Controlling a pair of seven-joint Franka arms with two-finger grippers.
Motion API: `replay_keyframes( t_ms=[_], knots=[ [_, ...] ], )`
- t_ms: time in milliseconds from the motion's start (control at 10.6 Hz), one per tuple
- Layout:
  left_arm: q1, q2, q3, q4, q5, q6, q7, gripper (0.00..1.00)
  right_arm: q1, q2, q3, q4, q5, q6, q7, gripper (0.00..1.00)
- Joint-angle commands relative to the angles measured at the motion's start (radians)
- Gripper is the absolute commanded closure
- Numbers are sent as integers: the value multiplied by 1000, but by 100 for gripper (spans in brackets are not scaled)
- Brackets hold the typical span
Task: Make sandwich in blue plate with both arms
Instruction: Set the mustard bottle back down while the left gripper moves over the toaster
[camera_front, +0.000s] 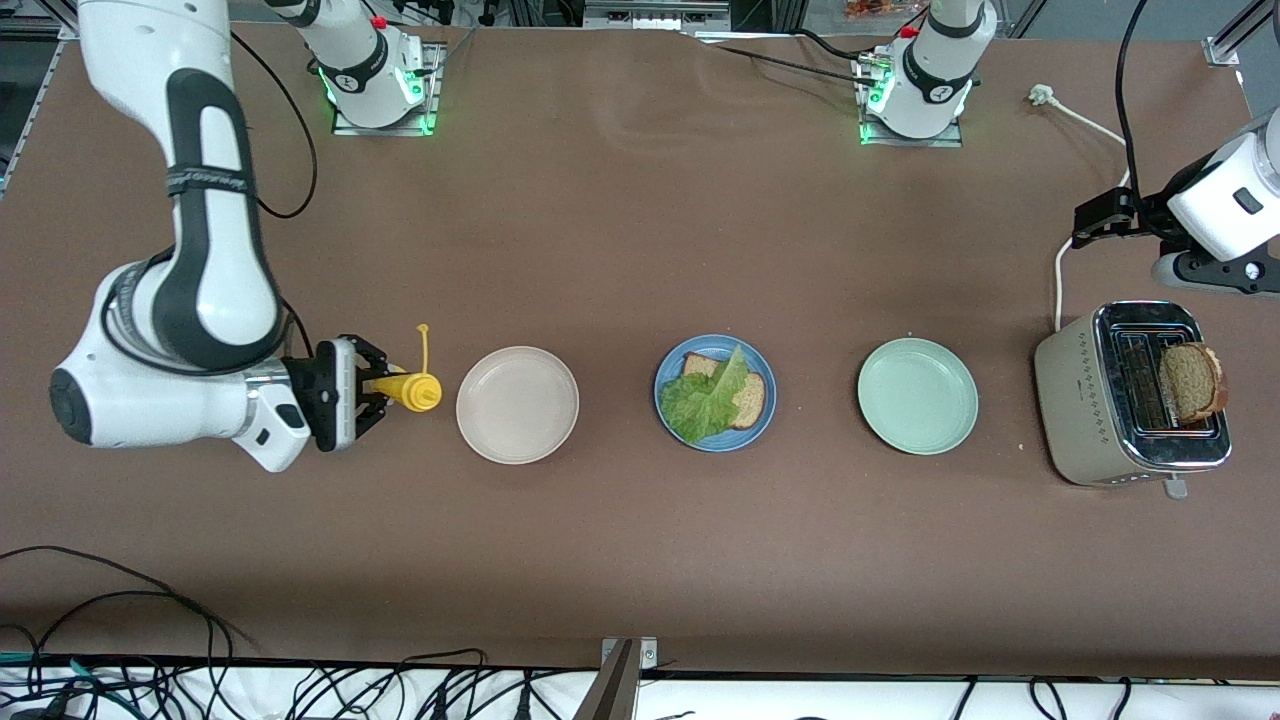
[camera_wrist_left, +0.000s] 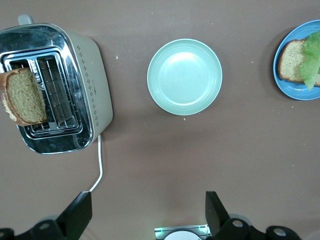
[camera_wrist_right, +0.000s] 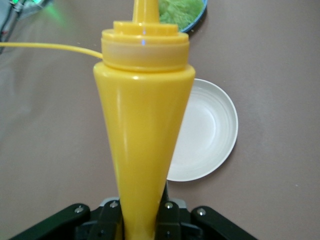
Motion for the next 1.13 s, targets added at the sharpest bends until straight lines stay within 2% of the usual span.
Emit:
replay_keyframes(
  t_ms=[0,188,282,564,752,940,1034],
  knots=[
    [12,11,5,27,23,-22,8,0,-81,99,22,-3,170,-24,-219,100],
    [33,21,7,27,25,-17,24,0,-117,179,20,3,294,-25,-357,100],
    [49,37,7,27,23,-14,48,0,-124,202,20,7,319,-25,-385,100],
    [163,118,7,48,22,48,179,0,-170,253,51,26,333,-24,-478,100],
    [228,178,7,61,42,107,280,0,-202,325,71,67,387,-25,-569,100],
    [254,228,7,61,89,171,303,0,-270,392,156,113,388,-24,-645,100],
    [271,247,8,61,92,191,303,0,-288,405,175,113,388,-24,-655,100]
  ],
)
